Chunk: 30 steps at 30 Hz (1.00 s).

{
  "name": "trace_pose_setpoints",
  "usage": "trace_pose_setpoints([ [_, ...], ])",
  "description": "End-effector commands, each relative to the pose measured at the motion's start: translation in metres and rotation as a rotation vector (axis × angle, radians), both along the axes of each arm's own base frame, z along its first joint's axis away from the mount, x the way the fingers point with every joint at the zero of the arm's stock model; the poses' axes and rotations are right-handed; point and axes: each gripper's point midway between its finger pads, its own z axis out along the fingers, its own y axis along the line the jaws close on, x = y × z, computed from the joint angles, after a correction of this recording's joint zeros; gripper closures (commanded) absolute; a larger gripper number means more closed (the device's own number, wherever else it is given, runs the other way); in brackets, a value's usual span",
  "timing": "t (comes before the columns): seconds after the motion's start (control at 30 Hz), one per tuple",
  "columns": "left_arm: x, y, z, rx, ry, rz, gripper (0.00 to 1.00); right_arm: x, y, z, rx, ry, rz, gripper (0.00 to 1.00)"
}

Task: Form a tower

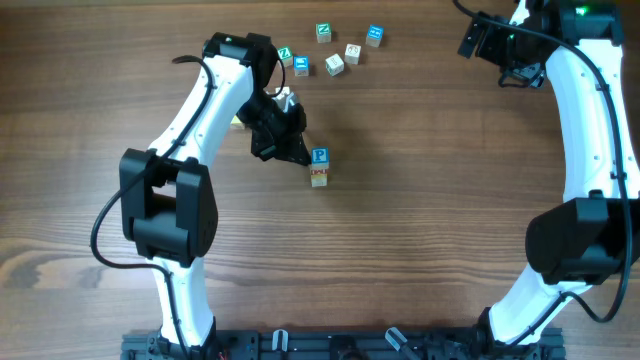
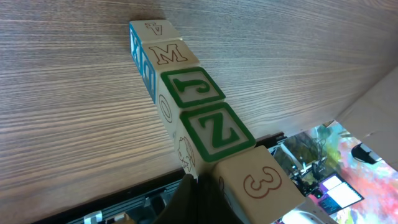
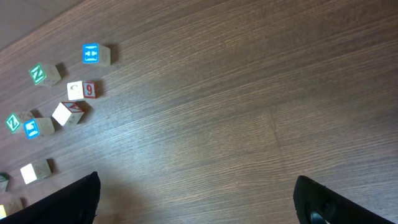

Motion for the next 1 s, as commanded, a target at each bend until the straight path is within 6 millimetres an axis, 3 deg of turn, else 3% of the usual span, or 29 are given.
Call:
trace_pose_setpoints([
  [0.0, 0.001, 0.005, -0.003, 0.018, 0.001, 0.005, 0.95, 0.002, 0.0, 0.003, 0.01, -0.011, -0.004, 0.0],
  [0.43, 0.025, 0.044, -0.006, 0.029, -0.025, 0.113, 0.96, 0.002, 0.0, 0.003, 0.01, -0.011, -0.004, 0.0],
  [0.5, 0.029, 0.062, -0.01, 0.079, -0.034, 0.134, 0.96, 0.004, 0.0, 0.005, 0.012, -0.023, -0.008, 0.0],
  [0.57, 0.036, 0.091, -0.016, 0.139, -0.042, 0.177, 0.96, 0.026, 0.002, 0.018, 0.038, -0.121, -0.037, 0.0],
  [0.73, 0.043, 0.146, -0.03, 0.365, -0.048, 0.267, 0.96, 0.023, 0.025, 0.02, 0.231, -0.097, -0.082, 0.01],
  [0.77, 0.043, 0.155, -0.031, 0.408, -0.051, 0.279, 0.96, 0.022, 0.027, 0.02, 0.242, -0.09, -0.077, 0.04],
  [0.8, 0.044, 0.163, -0.033, 0.455, -0.054, 0.291, 0.96, 0.018, 0.028, 0.018, 0.245, -0.071, -0.076, 0.22],
  [0.83, 0.045, 0.171, -0.035, 0.503, -0.059, 0.305, 0.96, 0.011, 0.03, 0.013, 0.244, -0.036, -0.078, 0.49],
  [0.9, 0.05, 0.179, -0.036, 0.547, -0.08, 0.322, 0.94, -0.01, 0.033, 0.002, 0.24, 0.062, -0.082, 0.77],
  [0.97, 0.057, 0.184, -0.038, 0.571, -0.115, 0.326, 0.89, -0.029, 0.041, -0.009, 0.218, 0.142, -0.029, 0.95],
])
